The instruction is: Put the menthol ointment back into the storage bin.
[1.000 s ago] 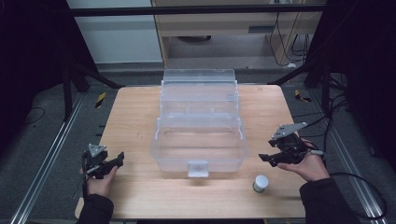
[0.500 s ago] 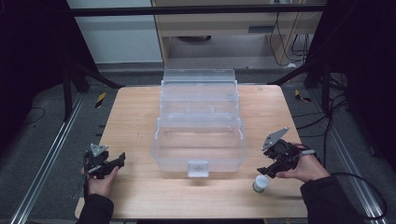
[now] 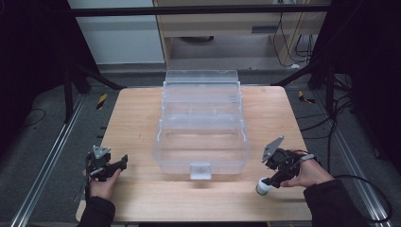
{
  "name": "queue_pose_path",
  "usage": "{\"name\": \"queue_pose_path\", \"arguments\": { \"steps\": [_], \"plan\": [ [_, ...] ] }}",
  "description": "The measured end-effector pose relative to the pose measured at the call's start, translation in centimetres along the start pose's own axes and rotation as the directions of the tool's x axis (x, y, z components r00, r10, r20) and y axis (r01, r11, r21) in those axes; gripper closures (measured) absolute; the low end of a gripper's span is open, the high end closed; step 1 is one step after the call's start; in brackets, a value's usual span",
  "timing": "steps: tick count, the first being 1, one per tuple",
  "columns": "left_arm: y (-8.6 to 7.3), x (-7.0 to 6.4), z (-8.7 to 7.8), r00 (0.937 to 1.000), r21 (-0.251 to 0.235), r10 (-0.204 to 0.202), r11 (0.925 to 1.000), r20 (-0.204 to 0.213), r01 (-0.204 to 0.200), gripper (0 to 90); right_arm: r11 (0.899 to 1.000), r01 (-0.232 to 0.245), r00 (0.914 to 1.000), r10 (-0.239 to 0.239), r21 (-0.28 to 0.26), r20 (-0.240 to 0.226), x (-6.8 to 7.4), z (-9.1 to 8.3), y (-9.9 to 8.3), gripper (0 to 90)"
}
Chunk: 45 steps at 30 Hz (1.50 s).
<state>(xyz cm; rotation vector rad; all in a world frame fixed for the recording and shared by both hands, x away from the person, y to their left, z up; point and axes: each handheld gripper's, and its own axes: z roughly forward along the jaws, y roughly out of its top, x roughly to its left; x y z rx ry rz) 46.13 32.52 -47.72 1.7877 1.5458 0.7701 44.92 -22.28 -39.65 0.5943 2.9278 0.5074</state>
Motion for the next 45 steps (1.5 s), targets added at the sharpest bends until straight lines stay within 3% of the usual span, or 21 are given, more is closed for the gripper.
{"name": "queue_pose_path", "arguments": {
  "steps": [7,11,12,26,45],
  "plan": [
    [0.0,0.0,0.0,1.0,-0.001,-0.003,1.0,0.001,0.003,31.0,0.997,0.05,0.9984,-0.048,0.055,-0.029,0.5,0.6,0.1,36.7],
    [0.0,0.0,0.0,1.0,0.001,-0.001,1.0,0.0,0.001,30.9,0.997,0.044,0.9986,-0.041,0.068,-0.033,0.7,1.0,0.3,36.6],
    [0.0,0.0,0.0,1.0,0.002,0.001,1.0,0.001,-0.001,30.9,0.995,0.064,0.9975,-0.061,0.081,-0.037,0.7,1.2,0.3,36.5],
    [0.0,0.0,0.1,0.9999,0.005,0.01,0.9999,0.0,-0.01,31.0,0.981,0.106,0.9934,-0.097,0.165,-0.062,1.1,3.6,0.3,40.3],
    [0.0,-0.1,0.1,1.0,0.008,0.006,0.9999,0.003,-0.006,30.9,0.972,0.096,0.9939,-0.083,0.215,-0.072,0.9,4.2,0.7,50.0]
  ]
}}
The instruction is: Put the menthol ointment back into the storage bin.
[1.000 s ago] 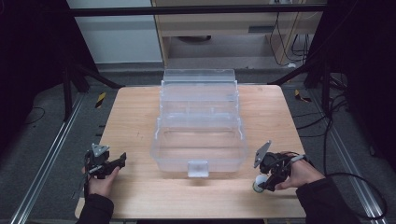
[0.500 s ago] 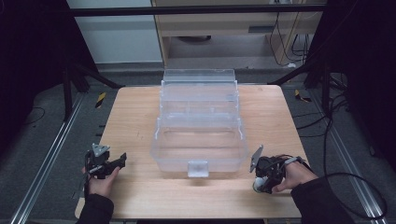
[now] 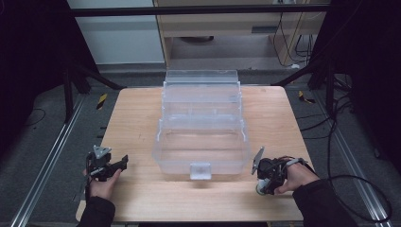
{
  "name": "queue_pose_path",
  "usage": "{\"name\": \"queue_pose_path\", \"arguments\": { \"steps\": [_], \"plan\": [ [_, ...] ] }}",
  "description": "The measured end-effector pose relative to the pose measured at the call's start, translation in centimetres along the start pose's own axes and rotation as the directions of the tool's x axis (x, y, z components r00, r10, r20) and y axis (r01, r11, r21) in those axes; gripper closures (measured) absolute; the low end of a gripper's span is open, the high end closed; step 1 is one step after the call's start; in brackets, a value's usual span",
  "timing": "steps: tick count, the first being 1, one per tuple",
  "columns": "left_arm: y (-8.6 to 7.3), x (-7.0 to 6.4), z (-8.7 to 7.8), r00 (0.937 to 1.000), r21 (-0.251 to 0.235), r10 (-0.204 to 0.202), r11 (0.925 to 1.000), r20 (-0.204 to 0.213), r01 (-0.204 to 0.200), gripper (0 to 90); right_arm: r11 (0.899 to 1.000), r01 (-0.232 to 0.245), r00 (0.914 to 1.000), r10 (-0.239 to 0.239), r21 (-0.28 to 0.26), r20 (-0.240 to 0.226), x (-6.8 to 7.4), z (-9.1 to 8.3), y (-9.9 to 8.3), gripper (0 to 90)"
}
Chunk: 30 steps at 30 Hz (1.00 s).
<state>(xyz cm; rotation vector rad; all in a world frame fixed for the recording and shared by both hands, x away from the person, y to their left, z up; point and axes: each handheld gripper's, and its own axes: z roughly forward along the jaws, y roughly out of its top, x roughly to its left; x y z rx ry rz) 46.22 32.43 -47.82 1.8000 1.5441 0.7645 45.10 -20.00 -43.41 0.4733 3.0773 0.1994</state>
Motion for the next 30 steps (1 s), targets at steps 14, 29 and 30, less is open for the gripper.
{"name": "queue_pose_path", "arguments": {
  "steps": [14,29,30],
  "plan": [
    [0.0,0.0,0.0,1.0,0.003,0.002,1.0,0.002,-0.002,31.0,0.995,-0.076,0.9971,0.076,-0.061,0.007,-0.4,-2.0,0.2,50.3],
    [0.0,0.0,0.0,1.0,0.005,0.001,1.0,0.003,-0.001,30.9,0.986,-0.101,0.9937,0.107,-0.135,0.034,-0.6,-6.1,0.7,50.3],
    [0.0,0.0,0.1,1.0,0.007,0.002,1.0,0.003,-0.002,30.9,0.985,-0.096,0.994,0.103,-0.145,0.037,-0.6,-6.6,0.9,50.3]
  ]
}}
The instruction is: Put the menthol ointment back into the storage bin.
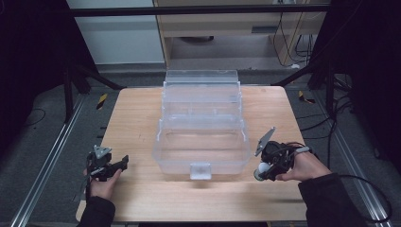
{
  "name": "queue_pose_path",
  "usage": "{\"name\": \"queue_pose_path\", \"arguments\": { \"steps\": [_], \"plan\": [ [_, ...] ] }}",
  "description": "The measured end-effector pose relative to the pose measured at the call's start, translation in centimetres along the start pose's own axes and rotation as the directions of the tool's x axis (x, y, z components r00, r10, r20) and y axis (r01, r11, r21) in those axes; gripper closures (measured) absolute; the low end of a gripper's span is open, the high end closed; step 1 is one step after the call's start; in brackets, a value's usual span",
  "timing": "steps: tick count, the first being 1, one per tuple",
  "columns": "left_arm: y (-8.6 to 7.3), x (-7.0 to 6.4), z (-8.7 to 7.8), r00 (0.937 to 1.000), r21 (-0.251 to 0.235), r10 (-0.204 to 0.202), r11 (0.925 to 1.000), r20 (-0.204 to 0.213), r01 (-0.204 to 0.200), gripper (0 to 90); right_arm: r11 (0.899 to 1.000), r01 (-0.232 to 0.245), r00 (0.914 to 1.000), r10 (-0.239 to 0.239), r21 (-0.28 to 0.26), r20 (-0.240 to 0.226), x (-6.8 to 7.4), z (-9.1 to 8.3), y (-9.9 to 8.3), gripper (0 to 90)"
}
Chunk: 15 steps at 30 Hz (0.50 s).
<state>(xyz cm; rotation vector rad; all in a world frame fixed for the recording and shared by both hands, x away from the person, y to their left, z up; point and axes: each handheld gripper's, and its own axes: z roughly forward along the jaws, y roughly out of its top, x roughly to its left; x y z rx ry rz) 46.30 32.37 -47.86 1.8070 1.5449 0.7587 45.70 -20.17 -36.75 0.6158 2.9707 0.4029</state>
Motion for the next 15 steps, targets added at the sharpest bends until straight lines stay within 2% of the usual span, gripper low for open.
{"name": "queue_pose_path", "arguments": {
  "steps": [11,12,15],
  "plan": [
    [0.1,0.0,0.2,1.0,0.005,-0.007,1.0,0.001,0.007,30.9,1.0,0.005,1.0,-0.005,-0.021,0.003,-0.2,-2.3,1.8,50.3],
    [0.1,0.0,0.2,1.0,0.003,-0.002,1.0,0.0,0.002,30.8,0.999,0.013,0.9999,-0.013,-0.042,0.011,-0.4,-2.8,2.2,50.3],
    [0.1,0.0,0.1,1.0,-0.001,-0.003,1.0,0.003,0.003,30.8,0.998,0.011,0.9999,-0.011,-0.057,0.013,-0.5,-3.3,2.5,50.3]
  ]
}}
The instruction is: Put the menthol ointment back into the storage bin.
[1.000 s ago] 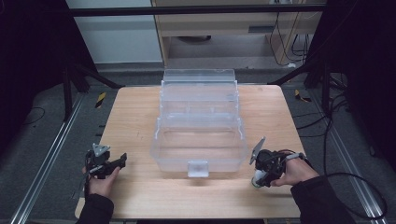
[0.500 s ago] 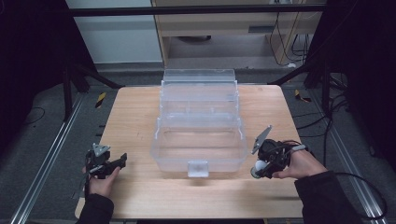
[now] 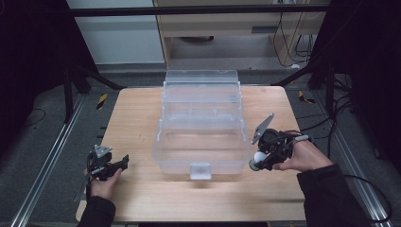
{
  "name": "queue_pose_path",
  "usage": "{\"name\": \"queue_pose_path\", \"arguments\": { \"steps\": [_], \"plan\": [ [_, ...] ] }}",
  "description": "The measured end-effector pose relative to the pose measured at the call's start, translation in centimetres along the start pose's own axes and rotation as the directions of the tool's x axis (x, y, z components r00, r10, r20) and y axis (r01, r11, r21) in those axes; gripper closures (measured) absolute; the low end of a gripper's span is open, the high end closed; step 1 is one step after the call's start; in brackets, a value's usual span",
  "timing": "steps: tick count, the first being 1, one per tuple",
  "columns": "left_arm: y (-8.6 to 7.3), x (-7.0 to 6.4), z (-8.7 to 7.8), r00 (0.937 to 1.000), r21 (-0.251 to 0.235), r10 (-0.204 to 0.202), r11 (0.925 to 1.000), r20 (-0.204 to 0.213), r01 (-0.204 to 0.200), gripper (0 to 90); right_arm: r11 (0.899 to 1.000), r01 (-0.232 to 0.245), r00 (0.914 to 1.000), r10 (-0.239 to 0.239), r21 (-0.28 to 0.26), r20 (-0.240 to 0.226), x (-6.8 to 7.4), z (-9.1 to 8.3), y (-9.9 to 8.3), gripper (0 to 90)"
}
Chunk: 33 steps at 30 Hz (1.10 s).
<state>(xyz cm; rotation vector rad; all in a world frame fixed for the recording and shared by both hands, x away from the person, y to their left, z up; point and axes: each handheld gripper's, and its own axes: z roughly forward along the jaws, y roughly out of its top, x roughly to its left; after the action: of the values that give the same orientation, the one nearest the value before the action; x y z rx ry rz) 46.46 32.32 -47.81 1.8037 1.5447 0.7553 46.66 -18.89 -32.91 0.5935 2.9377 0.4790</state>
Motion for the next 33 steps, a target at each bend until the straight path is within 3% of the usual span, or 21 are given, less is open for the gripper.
{"name": "queue_pose_path", "arguments": {
  "steps": [5,18,33],
  "plan": [
    [0.0,0.0,0.2,1.0,0.003,0.003,1.0,0.004,-0.003,30.7,1.0,0.0,1.0,0.0,-0.009,0.007,-0.5,-1.1,1.4,50.4],
    [0.0,-0.1,0.1,0.9999,0.003,0.009,1.0,0.007,-0.009,30.8,1.0,0.004,0.9998,-0.003,-0.025,0.019,-1.6,-1.9,3.8,50.4],
    [0.0,0.0,0.1,1.0,0.001,0.004,1.0,0.006,-0.004,30.5,1.0,0.011,0.9999,-0.011,-0.015,0.008,-3.7,1.1,6.0,50.4]
  ]
}}
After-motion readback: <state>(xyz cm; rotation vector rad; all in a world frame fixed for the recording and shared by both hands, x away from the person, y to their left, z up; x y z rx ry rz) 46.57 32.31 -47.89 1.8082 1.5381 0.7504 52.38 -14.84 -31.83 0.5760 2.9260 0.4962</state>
